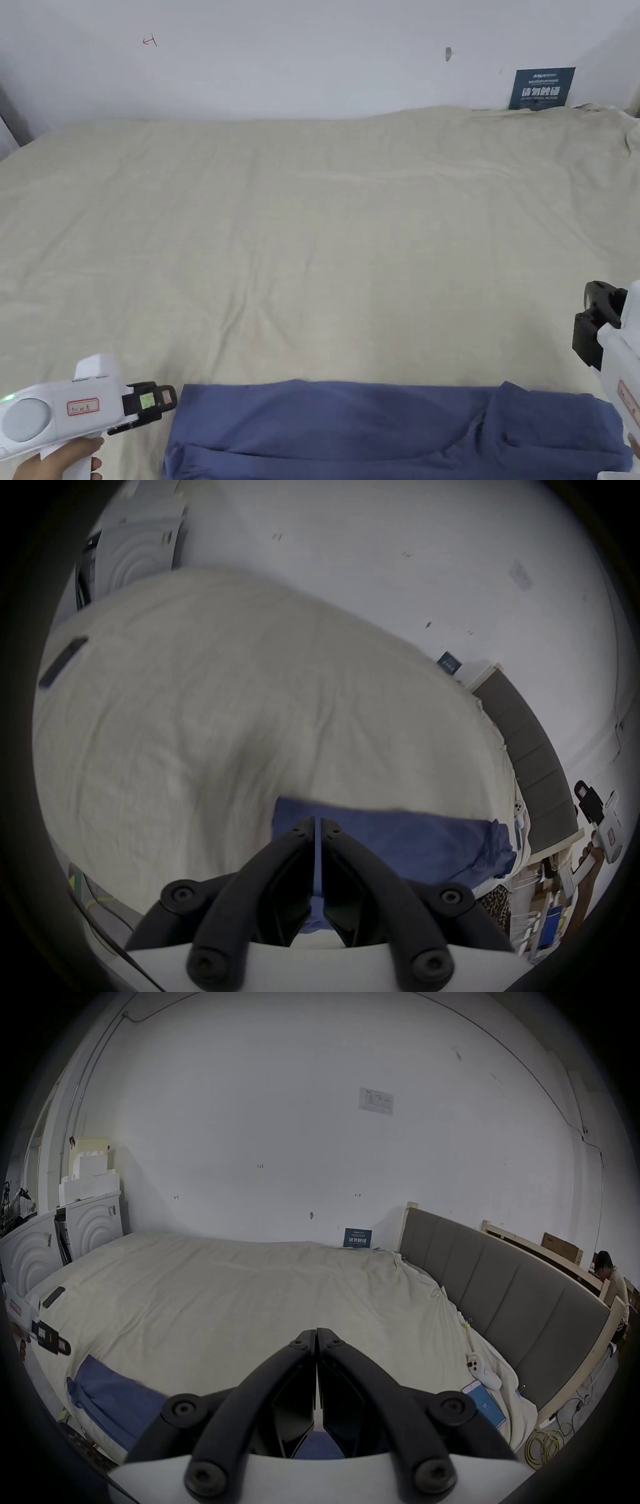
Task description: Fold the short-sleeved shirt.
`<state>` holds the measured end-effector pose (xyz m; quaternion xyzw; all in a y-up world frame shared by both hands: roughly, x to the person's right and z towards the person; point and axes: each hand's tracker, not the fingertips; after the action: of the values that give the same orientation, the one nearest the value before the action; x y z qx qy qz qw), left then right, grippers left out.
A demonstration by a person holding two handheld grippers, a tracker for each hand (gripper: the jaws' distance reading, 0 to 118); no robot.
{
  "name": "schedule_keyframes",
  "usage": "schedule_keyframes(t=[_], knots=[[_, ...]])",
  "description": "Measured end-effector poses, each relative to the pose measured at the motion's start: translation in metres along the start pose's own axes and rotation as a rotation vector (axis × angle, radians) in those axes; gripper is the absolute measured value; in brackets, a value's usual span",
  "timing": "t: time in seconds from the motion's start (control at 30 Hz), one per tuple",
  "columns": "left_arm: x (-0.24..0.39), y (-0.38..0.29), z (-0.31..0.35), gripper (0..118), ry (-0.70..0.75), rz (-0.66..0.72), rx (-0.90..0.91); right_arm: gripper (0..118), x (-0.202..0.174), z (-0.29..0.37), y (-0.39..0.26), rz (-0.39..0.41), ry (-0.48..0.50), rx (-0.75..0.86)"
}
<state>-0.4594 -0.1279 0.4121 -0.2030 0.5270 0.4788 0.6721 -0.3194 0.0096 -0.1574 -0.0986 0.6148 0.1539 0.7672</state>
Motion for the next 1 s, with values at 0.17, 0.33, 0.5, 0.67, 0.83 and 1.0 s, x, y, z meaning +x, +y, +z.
schedule_keyframes(t=[0.17, 0.33, 0.5, 0.67, 0.83, 1.0], knots=[[-0.017, -0.011, -0.022, 70, 0.029, 0.031, -0.063, 0, -0.004, -0.007, -0.006, 0.01, 0.004, -0.031], [-0.015, -0.018, -0.034, 70, 0.005, 0.005, -0.084, 0, -0.004, -0.014, -0.011, 0.007, 0.007, -0.06], [-0.008, -0.02, -0.05, 69, 0.014, -0.039, -0.118, 0, -0.003, -0.015, -0.014, 0.003, 0.005, -0.078], [0.004, -0.018, -0.053, 68, 0.013, -0.115, -0.123, 0, 0.0, -0.017, -0.016, -0.001, 0.001, -0.091], [0.019, -0.02, -0.055, 34, 0.043, -0.236, -0.127, 0, 0.002, -0.018, -0.017, -0.009, 0.002, -0.097], [0.027, -0.021, -0.059, 6, 0.03, -0.244, -0.149, 0, 0.004, -0.018, -0.018, -0.02, 0.0, -0.102]])
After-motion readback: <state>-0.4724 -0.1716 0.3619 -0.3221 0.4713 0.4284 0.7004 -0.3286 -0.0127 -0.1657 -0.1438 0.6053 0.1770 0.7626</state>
